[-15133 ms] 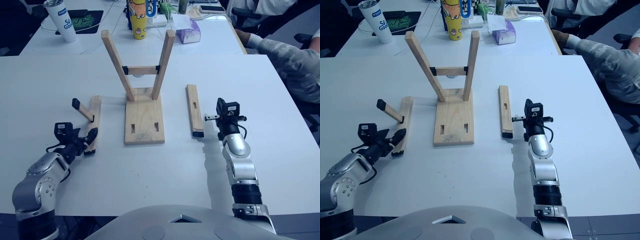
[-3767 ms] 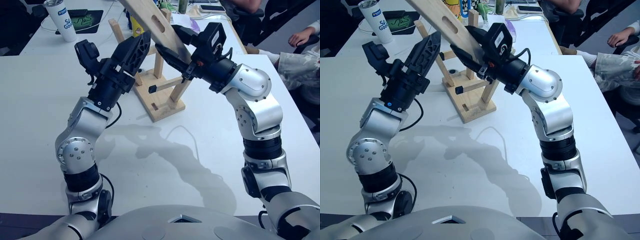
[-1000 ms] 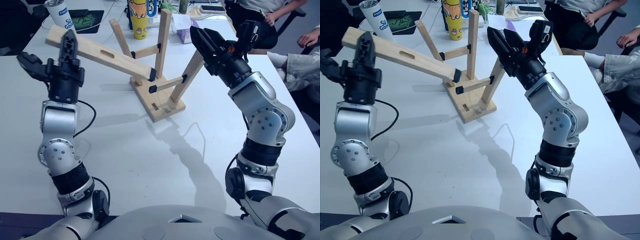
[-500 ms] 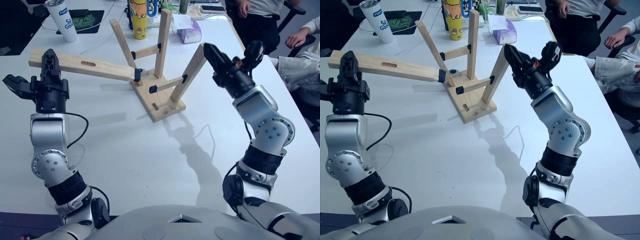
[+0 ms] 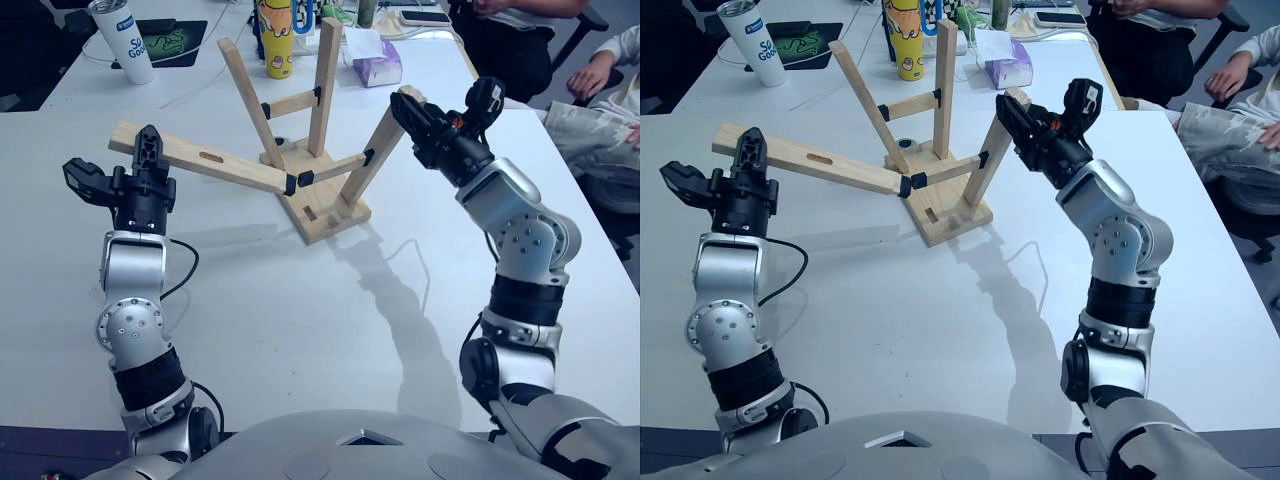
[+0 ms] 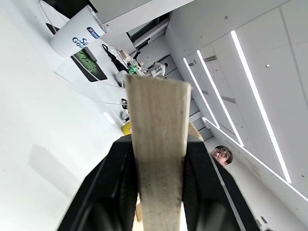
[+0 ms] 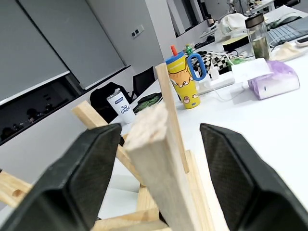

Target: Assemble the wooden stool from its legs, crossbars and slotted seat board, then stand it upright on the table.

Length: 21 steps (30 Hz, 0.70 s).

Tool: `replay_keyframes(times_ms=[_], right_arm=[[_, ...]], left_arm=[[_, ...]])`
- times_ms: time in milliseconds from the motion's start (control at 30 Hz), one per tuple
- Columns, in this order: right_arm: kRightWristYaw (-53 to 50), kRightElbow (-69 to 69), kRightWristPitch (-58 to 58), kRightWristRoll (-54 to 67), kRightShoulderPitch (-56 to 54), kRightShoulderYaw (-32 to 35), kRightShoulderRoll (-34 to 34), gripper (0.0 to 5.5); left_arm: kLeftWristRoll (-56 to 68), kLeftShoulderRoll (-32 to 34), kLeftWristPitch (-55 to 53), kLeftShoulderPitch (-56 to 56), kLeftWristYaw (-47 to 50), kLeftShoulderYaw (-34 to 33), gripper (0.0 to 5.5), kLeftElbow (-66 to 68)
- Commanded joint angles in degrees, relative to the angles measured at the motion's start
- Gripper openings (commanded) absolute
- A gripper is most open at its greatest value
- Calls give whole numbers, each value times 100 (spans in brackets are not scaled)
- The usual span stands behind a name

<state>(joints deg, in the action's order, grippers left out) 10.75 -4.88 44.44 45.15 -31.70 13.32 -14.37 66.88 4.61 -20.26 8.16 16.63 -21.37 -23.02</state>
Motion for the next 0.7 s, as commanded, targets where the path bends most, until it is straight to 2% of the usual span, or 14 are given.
replay_keyframes(times_ms=[33, 233, 367, 533, 700], right_arm=[[617, 546, -118, -253, -396, -226, -198, 284], [304, 877, -2, -590, -456, -257, -32, 192], [-38, 436, 262, -519, -156, -238, 241, 131], [-780, -201, 324, -687, -54, -281, 661, 127], [-1343, -839, 294, -1108, 101, -669, 1028, 118]], left_arm=[[-180, -34, 26, 66, -22, 45, 103, 87], [-375, -191, 7, -75, 59, 140, 103, 65], [-523, -260, -19, -146, 99, 203, 103, 14], [-735, -278, -23, -104, 172, 239, 103, 43], [-941, -326, -38, -3, 288, 267, 103, 94]])
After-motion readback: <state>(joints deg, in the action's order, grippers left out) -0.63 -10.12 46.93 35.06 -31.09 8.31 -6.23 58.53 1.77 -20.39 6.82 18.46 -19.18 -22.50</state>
